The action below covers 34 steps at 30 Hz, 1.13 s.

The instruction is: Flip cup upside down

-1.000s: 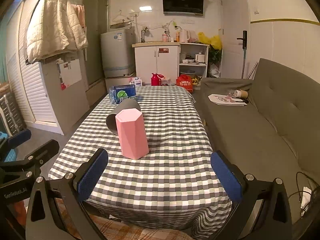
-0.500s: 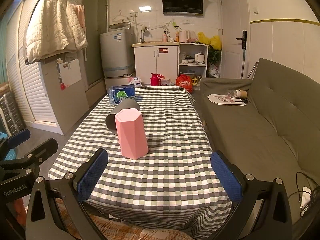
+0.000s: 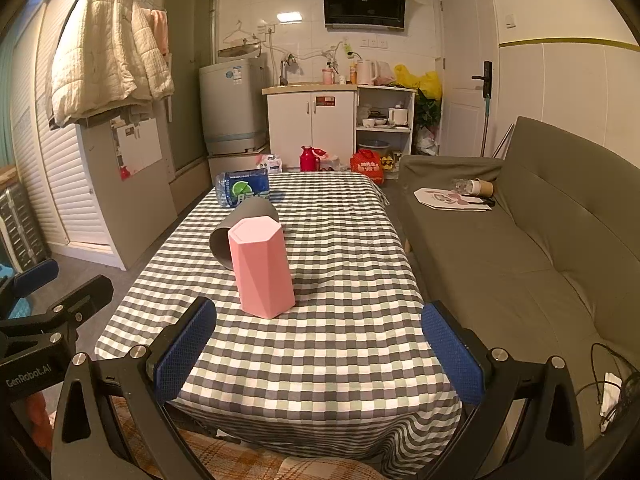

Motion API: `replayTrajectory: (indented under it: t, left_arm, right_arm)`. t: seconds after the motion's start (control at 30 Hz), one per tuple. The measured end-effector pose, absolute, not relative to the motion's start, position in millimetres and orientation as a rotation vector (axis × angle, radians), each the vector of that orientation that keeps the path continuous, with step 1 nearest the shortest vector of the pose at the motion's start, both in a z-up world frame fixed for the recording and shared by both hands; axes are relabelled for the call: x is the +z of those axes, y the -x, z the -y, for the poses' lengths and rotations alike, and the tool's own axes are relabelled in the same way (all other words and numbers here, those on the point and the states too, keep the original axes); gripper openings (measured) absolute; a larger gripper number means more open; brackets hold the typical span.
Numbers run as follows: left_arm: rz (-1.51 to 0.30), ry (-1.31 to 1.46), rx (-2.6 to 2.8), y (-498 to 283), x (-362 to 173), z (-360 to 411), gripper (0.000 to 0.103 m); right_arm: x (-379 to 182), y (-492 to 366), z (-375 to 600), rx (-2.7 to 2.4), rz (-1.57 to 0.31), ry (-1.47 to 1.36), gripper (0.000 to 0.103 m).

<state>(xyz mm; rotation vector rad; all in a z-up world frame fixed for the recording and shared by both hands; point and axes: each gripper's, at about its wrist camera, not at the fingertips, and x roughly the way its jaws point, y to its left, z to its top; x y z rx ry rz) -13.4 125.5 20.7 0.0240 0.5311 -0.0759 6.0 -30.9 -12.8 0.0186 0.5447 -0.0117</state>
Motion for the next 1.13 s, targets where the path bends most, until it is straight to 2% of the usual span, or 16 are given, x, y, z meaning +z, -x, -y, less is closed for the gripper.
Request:
replayTrajectory:
  t: [1.13]
  left_arm:
    - [-0.527, -0.036, -0.060, 13.1, 19.3, -125.0, 0.101]
  right_arm:
    - [-12.5, -5.5, 31.8, -0.018, -0.547, -0.017, 0.103]
